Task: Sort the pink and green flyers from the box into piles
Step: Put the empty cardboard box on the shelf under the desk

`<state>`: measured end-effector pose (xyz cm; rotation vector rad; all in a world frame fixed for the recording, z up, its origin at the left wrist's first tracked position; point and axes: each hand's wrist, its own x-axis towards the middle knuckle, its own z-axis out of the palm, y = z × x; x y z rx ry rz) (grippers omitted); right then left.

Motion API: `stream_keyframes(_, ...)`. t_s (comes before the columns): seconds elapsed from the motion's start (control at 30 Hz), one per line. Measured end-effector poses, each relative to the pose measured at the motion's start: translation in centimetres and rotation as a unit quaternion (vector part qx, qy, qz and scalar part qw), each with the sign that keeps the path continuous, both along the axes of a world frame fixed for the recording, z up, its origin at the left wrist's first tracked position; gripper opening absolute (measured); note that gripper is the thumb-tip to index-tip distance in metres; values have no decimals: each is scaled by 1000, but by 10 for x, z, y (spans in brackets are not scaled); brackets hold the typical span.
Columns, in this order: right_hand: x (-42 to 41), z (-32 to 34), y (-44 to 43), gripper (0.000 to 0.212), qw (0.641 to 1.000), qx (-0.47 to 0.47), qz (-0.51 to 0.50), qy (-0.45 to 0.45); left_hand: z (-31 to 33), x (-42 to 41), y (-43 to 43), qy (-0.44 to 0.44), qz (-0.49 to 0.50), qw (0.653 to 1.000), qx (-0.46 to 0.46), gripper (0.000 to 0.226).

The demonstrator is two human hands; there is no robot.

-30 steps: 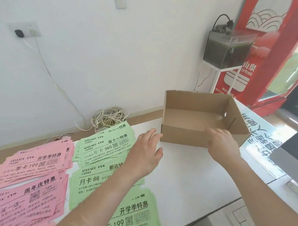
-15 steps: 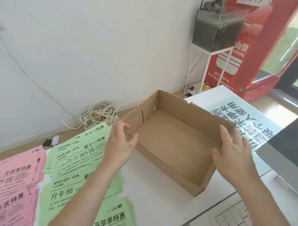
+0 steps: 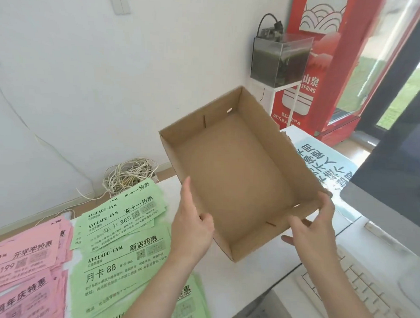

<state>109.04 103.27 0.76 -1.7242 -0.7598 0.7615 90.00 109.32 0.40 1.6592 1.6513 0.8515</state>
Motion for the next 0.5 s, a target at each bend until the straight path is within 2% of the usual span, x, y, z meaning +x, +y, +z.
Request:
stream_keyframes(0.1, -28, 16, -38, 55, 997, 64, -31, 7, 29, -32, -20, 18, -14, 997, 79, 86)
stream_keyframes(0.23, -62, 24, -100, 35, 989, 116, -96, 2, 51, -84, -57, 50, -36, 992, 109, 88)
stream_keyframes(0.3, -79, 26, -135, 22, 991, 92, -92, -3, 53, -109, -78, 57, -61, 991, 102, 88)
stream_keyframes(0.37, -94, 28, -171, 12, 995, 50, -70, -51, 53, -125, -103, 36, -111, 987, 110, 82)
stream_keyframes(0.47, -110, 41, -223, 18, 995, -23, -58, -72, 59, -138, -149, -55, -199, 976, 72, 55)
stream_keyframes(0.5, -112, 46, -240, 21, 995, -54, -53, -70, 60, -142, -165, -56, -234, 969, 64, 44)
